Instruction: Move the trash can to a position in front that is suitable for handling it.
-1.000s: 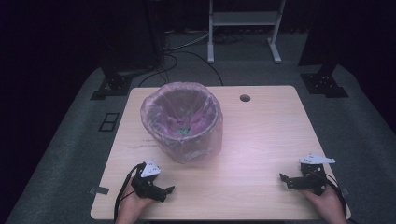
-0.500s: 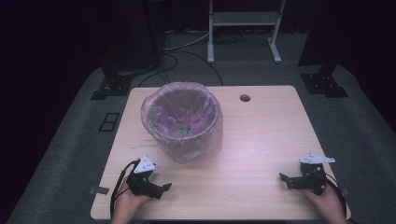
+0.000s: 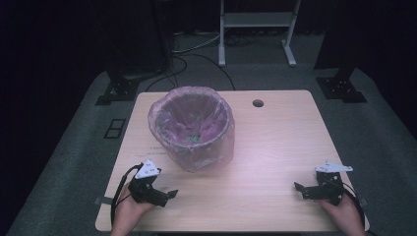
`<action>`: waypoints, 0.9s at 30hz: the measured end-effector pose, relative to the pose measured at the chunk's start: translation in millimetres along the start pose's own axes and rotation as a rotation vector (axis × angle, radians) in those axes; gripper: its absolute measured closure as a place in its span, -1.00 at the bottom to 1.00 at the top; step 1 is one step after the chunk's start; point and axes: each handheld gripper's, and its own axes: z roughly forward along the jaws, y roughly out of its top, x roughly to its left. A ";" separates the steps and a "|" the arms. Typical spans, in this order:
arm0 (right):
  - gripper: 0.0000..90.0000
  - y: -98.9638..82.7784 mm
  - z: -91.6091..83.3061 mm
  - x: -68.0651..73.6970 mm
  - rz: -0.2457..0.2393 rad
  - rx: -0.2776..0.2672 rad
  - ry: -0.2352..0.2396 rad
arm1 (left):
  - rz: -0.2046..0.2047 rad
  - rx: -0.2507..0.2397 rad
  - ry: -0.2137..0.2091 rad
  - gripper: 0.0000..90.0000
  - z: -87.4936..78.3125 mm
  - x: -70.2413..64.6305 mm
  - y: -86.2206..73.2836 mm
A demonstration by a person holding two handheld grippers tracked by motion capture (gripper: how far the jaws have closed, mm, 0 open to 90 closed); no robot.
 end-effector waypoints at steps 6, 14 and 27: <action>-1.00 0.0 0.1 0.0 0.000 -0.001 0.001 | -0.008 -0.007 -0.007 -1.00 -8.5 0.9 7.3; -1.00 0.0 0.1 0.0 0.000 -0.001 0.000 | -0.024 -0.031 -0.013 -1.00 -22.2 5.4 16.2; -1.00 0.1 0.2 -0.1 0.002 -0.001 -0.003 | -0.026 -0.063 0.000 -1.00 -44.1 15.5 38.8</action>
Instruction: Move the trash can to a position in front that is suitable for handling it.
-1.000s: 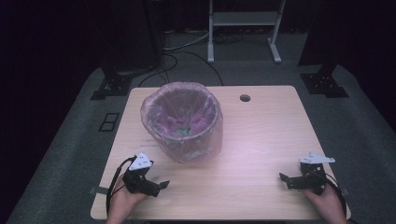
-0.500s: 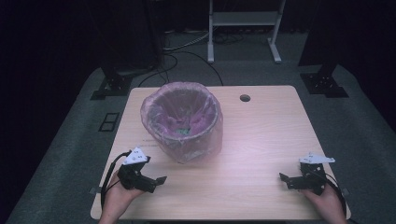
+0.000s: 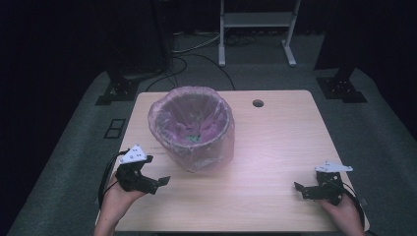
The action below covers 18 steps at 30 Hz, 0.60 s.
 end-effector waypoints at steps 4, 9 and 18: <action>-1.00 0.0 0.0 0.0 0.000 0.000 0.000 | 0.000 -0.006 0.012 -1.00 -6.7 3.2 10.7; -1.00 0.0 0.0 0.0 0.000 0.000 0.000 | -0.011 -0.012 0.014 -1.00 -14.6 8.8 22.8; -1.00 0.0 0.0 0.0 0.000 0.000 0.000 | -0.013 -0.021 0.025 -1.00 -24.6 15.7 40.1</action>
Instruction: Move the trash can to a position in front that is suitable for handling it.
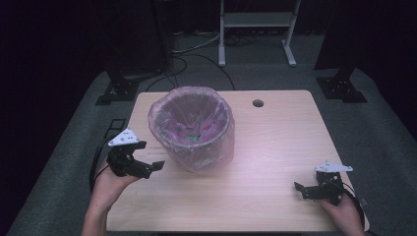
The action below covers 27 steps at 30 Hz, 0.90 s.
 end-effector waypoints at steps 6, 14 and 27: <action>-1.00 0.0 0.0 0.0 0.000 0.000 0.000 | -0.001 -0.017 0.009 -1.00 -9.2 5.7 16.1; -1.00 0.0 0.0 0.0 0.000 0.000 0.000 | -0.005 -0.010 0.017 -1.00 -13.0 14.2 35.9; -1.00 0.0 0.0 0.0 0.000 0.000 0.000 | -0.022 -0.013 0.014 -1.00 -1.3 30.1 62.4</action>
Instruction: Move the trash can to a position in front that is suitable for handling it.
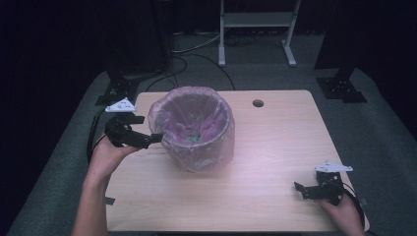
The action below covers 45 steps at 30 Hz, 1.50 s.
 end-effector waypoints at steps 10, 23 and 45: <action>-1.00 0.0 0.1 0.0 0.001 -0.001 -0.001 | -0.027 0.019 -0.005 -1.00 18.9 15.7 5.0; -1.00 0.0 0.0 -0.1 -0.001 0.000 0.000 | -0.012 0.078 -0.017 -1.00 40.7 19.7 7.5; -1.00 0.0 0.1 -0.1 -0.001 -0.001 -0.001 | 0.003 0.097 -0.068 -0.81 45.8 6.3 8.5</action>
